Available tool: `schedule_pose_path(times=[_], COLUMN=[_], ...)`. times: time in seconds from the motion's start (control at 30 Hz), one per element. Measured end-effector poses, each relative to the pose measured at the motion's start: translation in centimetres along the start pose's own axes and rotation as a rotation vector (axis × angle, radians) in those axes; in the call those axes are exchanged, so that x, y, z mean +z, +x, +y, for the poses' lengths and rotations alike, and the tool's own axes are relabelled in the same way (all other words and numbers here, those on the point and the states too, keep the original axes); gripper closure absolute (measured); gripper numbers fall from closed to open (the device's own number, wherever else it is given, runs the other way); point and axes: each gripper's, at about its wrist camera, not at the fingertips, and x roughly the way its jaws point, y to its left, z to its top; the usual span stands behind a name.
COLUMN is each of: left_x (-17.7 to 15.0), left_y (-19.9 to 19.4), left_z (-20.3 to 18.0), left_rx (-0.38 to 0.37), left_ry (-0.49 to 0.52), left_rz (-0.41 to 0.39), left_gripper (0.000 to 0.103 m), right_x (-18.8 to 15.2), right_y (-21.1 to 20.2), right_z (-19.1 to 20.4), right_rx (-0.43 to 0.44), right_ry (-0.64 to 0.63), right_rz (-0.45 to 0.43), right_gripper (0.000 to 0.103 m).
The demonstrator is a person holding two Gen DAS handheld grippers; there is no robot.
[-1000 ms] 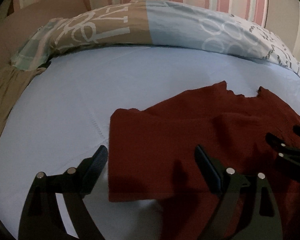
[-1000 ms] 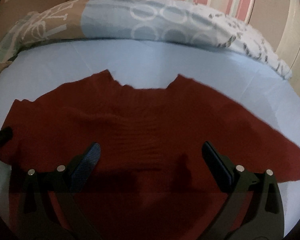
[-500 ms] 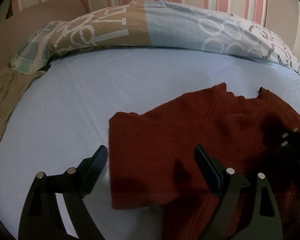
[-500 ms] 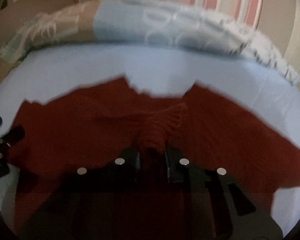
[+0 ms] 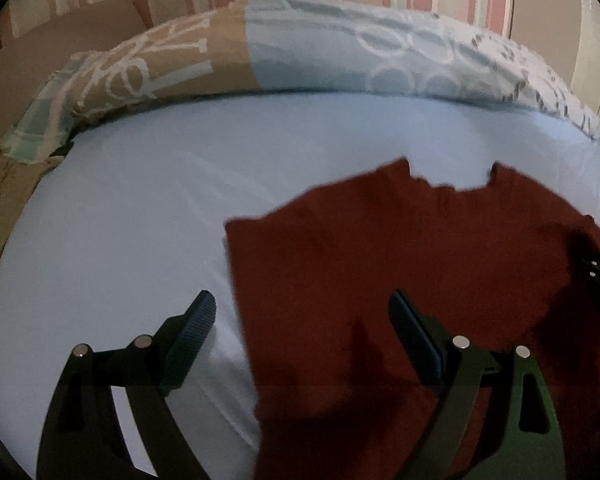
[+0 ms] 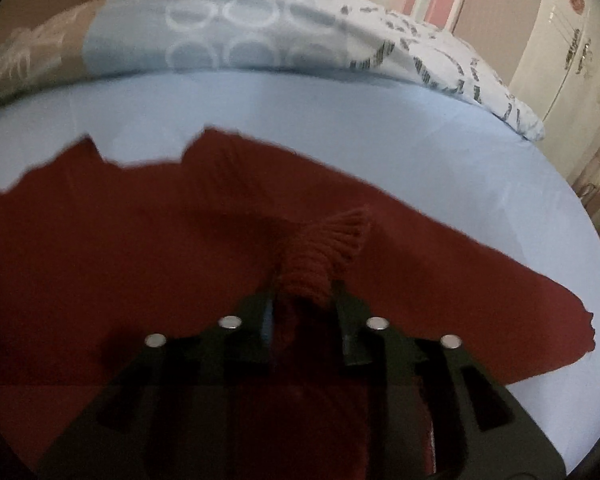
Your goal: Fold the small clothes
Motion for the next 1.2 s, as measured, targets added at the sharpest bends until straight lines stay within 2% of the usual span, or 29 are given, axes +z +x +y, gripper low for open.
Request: schedule_pose_path(times=[0.03, 0.1, 0.13, 0.2, 0.27, 0.4, 0.5, 0.6, 0.67, 0.77, 0.87, 1.0, 1.2], left_x=[-0.2, -0.5, -0.5, -0.7, -0.7, -0.8, -0.9, -1.0, -0.9, -0.4, 0.1, 0.6, 1.2], left_y=[0.4, 0.9, 1.0, 1.0, 0.9, 1.0, 1.1, 1.1, 0.4, -1.2, -2.6, -4.0, -4.6], left_z=[-0.1, -0.4, -0.4, -0.5, -0.8, -1.4, -1.8, -2.1, -2.1, -2.3, -2.7, -4.5, -8.6], left_rx=[0.002, 0.009, 0.007, -0.002, -0.004, -0.002, 0.008, 0.026, 0.024, 0.036, 0.022, 0.007, -0.019], left_ry=[-0.002, -0.011, -0.015, -0.027, -0.027, -0.024, -0.015, -0.007, -0.014, -0.02, -0.029, -0.017, 0.025], left_rz=[0.01, 0.026, 0.029, 0.033, 0.033, 0.043, 0.053, 0.065, 0.056, 0.022, 0.004, -0.016, -0.023], left_gripper=[0.014, 0.014, 0.014, 0.014, 0.014, 0.014, 0.014, 0.014, 0.014, 0.014, 0.014, 0.014, 0.014], right_x=[-0.1, 0.2, 0.4, 0.3, 0.0, -0.7, -1.6, -2.1, -1.8, -1.6, -2.2, -4.1, -8.3], right_y=[0.1, -0.3, -0.8, -2.4, -3.8, -2.9, -0.6, -0.5, -1.6, -4.7, -6.5, -7.2, -5.9], right_z=[0.0, -0.4, -0.9, -1.8, -2.0, -1.0, 0.1, -0.4, -1.3, -4.4, -8.8, -15.3, -25.3], right_rx=[-0.009, -0.005, 0.01, 0.023, 0.054, 0.089, 0.089, 0.122, 0.159, 0.158, 0.115, 0.013, -0.134], right_ry=[-0.009, -0.002, 0.013, 0.032, 0.025, -0.035, -0.082, -0.062, -0.041, 0.011, 0.074, 0.134, 0.28], right_rz=[0.004, 0.002, -0.008, -0.049, -0.072, -0.021, 0.06, 0.068, 0.044, -0.046, -0.08, -0.07, 0.018], right_gripper=[0.064, 0.046, 0.042, 0.028, 0.023, 0.024, 0.025, 0.025, 0.025, 0.018, 0.015, 0.014, 0.015])
